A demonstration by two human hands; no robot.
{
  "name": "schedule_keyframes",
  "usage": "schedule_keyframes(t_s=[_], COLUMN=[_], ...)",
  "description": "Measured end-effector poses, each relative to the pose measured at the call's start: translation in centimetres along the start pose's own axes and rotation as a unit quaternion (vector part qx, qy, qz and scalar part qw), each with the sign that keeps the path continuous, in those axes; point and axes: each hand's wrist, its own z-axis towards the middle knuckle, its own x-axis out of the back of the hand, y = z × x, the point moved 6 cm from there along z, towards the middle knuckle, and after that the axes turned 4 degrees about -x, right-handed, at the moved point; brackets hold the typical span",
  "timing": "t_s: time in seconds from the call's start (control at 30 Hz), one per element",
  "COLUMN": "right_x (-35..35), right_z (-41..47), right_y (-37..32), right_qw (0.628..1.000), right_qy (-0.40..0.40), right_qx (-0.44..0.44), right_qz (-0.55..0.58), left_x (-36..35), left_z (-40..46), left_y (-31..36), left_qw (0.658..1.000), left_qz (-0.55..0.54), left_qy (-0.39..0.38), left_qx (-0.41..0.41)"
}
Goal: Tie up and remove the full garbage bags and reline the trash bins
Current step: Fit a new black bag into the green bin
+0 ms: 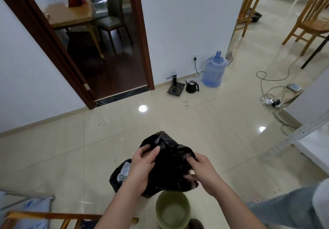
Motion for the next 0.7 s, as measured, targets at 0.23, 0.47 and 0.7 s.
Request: schedule_keyframes(t_s=[0.23,0.47,0.7], right_x=[0.8,0.0,1.1], right_z=[-0.8,-0.7,-0.6], right_y=[0.1,0.9,1.6], right_qw=[0.977,0.964,0.977], right_qy=[-0.043,-0.078,-0.032], right_qx=[-0.056,-0.064,-0.05], right_qz=[0.202,0.247,0.203], left_x=[-0.2,-3.8,-2.9], left_z=[-1.3,-1.8,-1.3], left_y=[-1.5,-3.1,-3.4], left_qw=[0.984,0.966,0.956], left_qz=[0.158,0.181,0.259], left_qy=[-0.079,-0.183,-0.129], left_qx=[-0.012,-0.025,-0.048])
